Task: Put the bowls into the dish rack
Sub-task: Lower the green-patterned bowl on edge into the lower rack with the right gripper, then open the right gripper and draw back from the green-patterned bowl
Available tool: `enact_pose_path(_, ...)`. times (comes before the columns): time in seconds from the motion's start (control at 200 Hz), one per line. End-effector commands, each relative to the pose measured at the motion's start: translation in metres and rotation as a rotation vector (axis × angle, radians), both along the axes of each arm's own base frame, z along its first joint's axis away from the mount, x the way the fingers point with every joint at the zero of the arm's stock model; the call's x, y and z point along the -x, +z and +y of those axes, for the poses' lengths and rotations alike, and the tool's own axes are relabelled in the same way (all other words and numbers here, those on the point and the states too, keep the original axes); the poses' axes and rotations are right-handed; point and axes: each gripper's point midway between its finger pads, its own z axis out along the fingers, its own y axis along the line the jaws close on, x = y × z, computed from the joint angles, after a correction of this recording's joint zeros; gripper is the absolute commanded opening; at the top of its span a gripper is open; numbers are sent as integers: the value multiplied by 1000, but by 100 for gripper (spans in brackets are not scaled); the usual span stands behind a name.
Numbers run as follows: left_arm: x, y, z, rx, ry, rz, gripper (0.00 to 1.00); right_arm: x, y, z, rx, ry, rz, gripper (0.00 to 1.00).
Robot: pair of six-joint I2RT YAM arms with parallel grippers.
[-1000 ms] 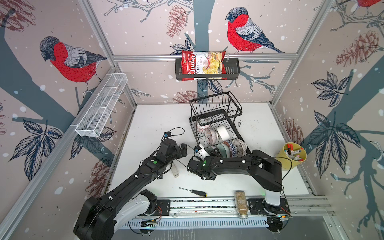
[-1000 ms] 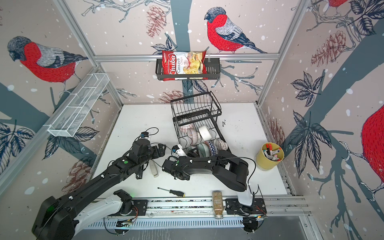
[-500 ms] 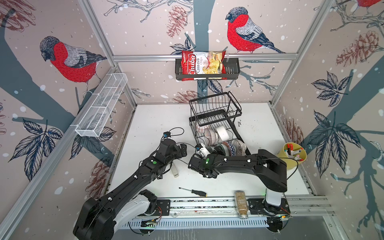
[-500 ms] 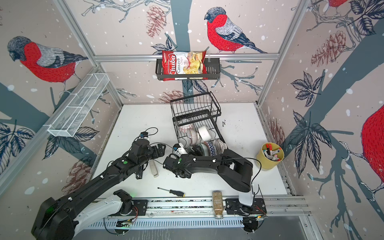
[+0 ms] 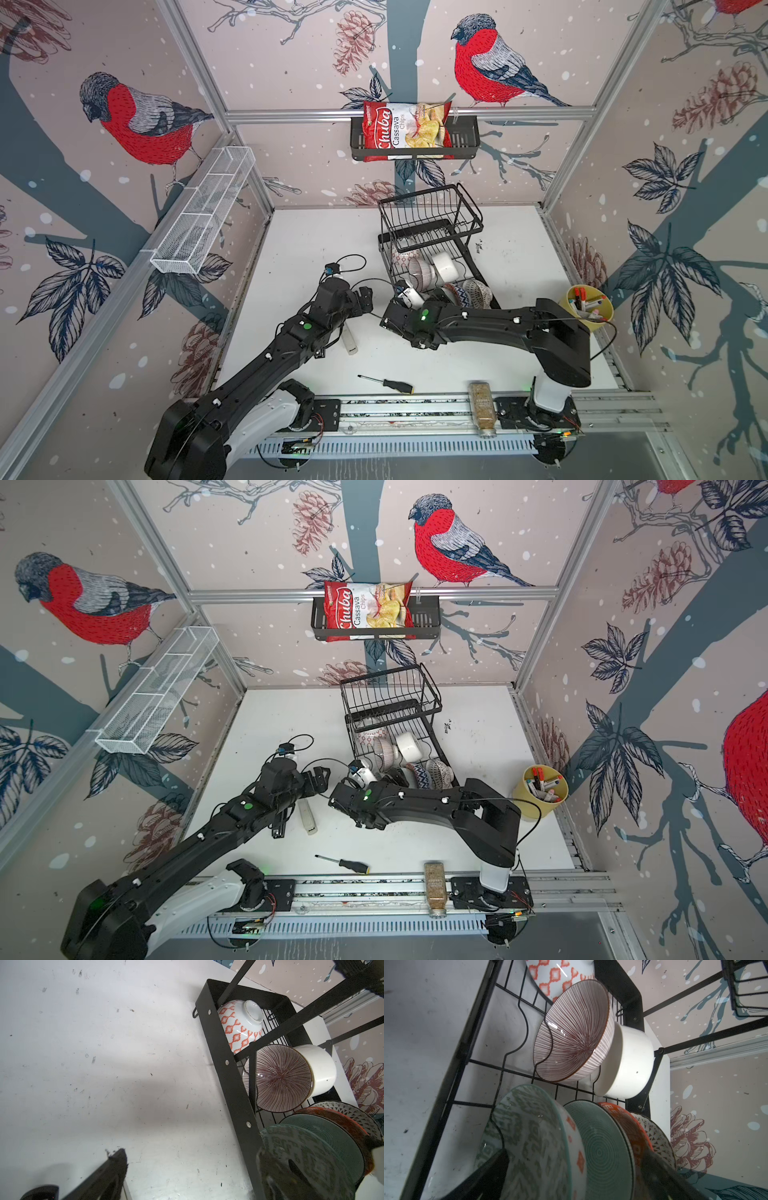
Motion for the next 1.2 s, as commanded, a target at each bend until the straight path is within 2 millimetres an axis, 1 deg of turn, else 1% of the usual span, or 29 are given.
enact_pose_path(0.0, -3, 7, 3, -10, 10, -18, 96, 0, 9, 5, -51, 14, -7, 99)
enact_pose_path(0.095, -4, 9, 5, -19, 14, -21, 96, -1, 19, 10, -94, 29, -13, 99)
enact_pose_path(0.215, -6, 13, 6, -26, 21, -28, 96, -3, 38, 18, -178, 52, -27, 99)
enact_pose_path(0.295, -6, 15, 8, -27, 25, -29, 96, -7, 53, 16, -240, 36, -41, 99)
enact_pose_path(0.4, -6, 18, 10, -29, 30, -31, 96, -15, 70, 3, -311, -5, -64, 99)
enact_pose_path(0.52, -7, 22, 13, -33, 42, -40, 96, -25, 84, -22, -381, -73, -80, 99)
enact_pose_path(0.59, -6, 25, 18, -44, 56, -44, 96, -31, 89, -42, -408, -128, -91, 99)
enact_pose_path(0.755, -6, 34, 35, -73, 113, -76, 96, -41, 94, -87, -470, -241, -94, 99)
enact_pose_path(0.855, -5, 38, 46, -75, 134, -102, 96, -47, 92, -113, -510, -301, -85, 99)
enact_pose_path(0.9, -5, 38, 53, -76, 150, -112, 96, -51, 87, -124, -511, -332, -82, 99)
enact_pose_path(0.92, -5, 38, 56, -77, 160, -116, 96, -51, 92, -130, -531, -341, -96, 99)
enact_pose_path(1.041, -5, 37, 77, -73, 212, -141, 96, -59, 90, -158, -549, -405, -128, 99)
enact_pose_path(1.196, -8, 29, 122, -91, 396, -140, 96, -75, 86, -189, -581, -483, -177, 99)
